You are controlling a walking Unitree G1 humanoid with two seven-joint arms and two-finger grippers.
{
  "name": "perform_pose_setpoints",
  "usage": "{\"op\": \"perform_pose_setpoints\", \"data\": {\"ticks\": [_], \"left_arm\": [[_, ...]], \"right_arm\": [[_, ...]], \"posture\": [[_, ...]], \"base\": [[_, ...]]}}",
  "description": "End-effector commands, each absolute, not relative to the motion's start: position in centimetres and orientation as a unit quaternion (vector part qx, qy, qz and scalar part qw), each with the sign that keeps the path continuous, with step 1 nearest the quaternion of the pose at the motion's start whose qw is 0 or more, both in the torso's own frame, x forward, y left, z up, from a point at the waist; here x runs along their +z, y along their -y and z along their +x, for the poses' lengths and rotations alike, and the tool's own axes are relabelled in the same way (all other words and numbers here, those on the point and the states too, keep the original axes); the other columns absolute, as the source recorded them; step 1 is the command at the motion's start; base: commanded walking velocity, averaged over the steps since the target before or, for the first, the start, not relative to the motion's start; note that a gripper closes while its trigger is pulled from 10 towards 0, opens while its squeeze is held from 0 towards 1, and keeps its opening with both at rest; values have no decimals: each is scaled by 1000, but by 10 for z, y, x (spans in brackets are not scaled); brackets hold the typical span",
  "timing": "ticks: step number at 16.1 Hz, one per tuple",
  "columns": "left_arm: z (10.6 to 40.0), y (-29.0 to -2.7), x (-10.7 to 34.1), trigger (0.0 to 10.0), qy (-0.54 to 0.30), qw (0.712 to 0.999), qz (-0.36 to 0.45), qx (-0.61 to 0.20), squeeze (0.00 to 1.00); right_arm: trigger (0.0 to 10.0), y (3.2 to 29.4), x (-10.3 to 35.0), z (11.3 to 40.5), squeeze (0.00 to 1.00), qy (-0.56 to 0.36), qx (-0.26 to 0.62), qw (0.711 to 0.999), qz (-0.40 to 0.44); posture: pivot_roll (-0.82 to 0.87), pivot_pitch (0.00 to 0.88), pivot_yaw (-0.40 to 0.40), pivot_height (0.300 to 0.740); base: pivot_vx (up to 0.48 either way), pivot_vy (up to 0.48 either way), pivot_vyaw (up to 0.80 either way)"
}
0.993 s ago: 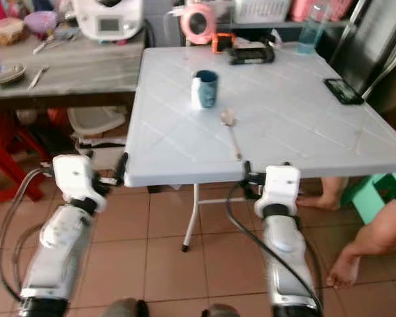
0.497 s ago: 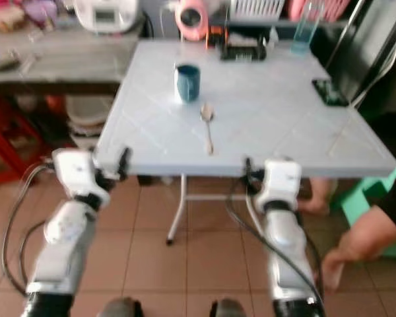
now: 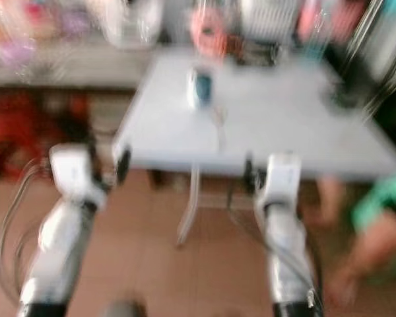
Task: Setting the table
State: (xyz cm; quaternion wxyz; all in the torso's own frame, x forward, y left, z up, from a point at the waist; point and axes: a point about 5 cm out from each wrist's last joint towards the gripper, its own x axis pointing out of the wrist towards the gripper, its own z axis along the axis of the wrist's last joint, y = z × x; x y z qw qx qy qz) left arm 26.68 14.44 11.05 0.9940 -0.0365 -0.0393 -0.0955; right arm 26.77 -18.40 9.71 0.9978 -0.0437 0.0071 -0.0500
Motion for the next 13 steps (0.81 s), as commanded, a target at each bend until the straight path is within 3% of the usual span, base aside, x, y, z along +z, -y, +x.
{"op": "perform_pose_setpoints", "data": {"ticks": [1, 13], "left_arm": [[273, -142, 120, 10000, 54, 993, -32, -104, 0], [270, -142, 117, 10000, 49, 993, -35, -106, 0]], "right_arm": [[10000, 180, 100, 269, 0, -2, -43, 998, -42], [10000, 179, 100, 268, 0, -2, -42, 998, -44]], "posture": [[-23, 0, 1, 719], [-24, 0, -2, 719]], "base": [[469, 0, 0], [441, 0, 0]]}}
